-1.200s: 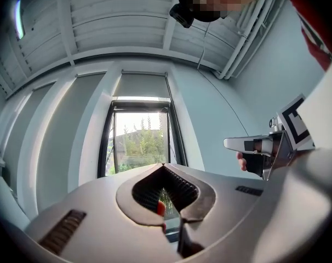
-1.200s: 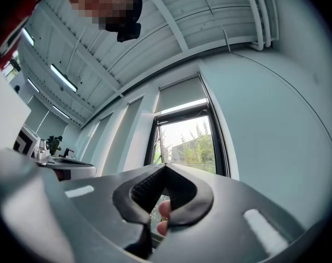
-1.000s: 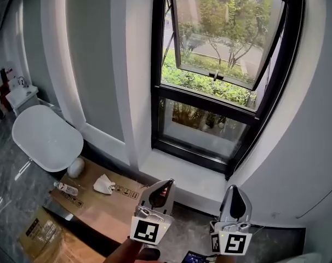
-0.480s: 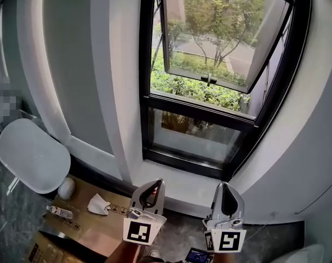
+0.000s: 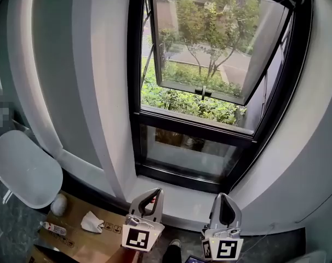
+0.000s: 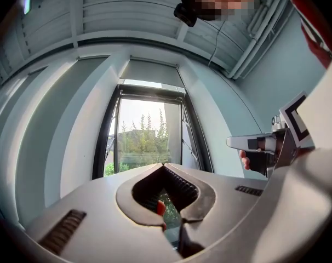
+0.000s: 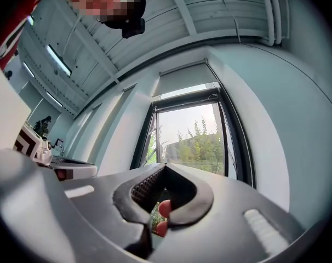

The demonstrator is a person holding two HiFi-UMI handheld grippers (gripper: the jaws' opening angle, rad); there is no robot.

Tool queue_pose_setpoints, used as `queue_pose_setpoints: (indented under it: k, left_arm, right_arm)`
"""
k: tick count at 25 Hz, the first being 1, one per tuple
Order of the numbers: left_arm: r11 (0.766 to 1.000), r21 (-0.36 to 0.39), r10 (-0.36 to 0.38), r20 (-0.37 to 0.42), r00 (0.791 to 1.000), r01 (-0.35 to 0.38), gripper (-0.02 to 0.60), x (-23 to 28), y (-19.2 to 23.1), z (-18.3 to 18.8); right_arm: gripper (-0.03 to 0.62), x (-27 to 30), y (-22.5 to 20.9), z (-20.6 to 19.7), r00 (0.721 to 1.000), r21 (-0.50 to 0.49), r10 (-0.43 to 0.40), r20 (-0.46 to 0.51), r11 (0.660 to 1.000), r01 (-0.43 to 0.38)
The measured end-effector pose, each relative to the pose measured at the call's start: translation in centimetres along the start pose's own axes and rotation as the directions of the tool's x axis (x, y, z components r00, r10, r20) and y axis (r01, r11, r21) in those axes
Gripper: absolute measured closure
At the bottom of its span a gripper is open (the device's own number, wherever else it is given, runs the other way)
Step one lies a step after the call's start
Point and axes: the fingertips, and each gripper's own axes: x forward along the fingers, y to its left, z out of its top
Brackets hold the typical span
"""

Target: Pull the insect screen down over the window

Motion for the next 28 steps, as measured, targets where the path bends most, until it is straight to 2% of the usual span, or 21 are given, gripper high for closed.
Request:
queue_pose_setpoints:
  k: [11, 17, 22, 28]
  left_arm:
    - [0.997, 0.077, 0.012, 0.032, 0.999, -0.014, 0.577, 13.4, -0.5, 0.1]
    - [0.996, 0.085, 0.019, 0.034, 0.999, -0.022, 0.577, 19.6, -1.8, -0.8]
    - [0.996, 0.087, 0.018, 0.023, 1.0, -0.02, 0.577, 22.9, -2.4, -1.7]
    - [0.997, 0.076, 0.015, -0.007, 1.0, -0.015, 0.577, 25.5, -1.8, -2.9]
  right_arm:
    - [0.586, 9.2, -9.6, -4.1, 0.997, 0.093, -0.047, 0.062, 0.995, 0.041]
    - [0.586, 12.8, -14.3, -6.5, 0.996, 0.089, -0.076, 0.047, 0.994, 0.071]
    - [0.586, 14.8, -16.8, -7.9, 0.997, 0.092, -0.075, 0.034, 0.993, 0.072]
    - [0.586, 17.3, -17.3, -9.4, 0.998, 0.089, -0.056, 0.016, 0.994, 0.055]
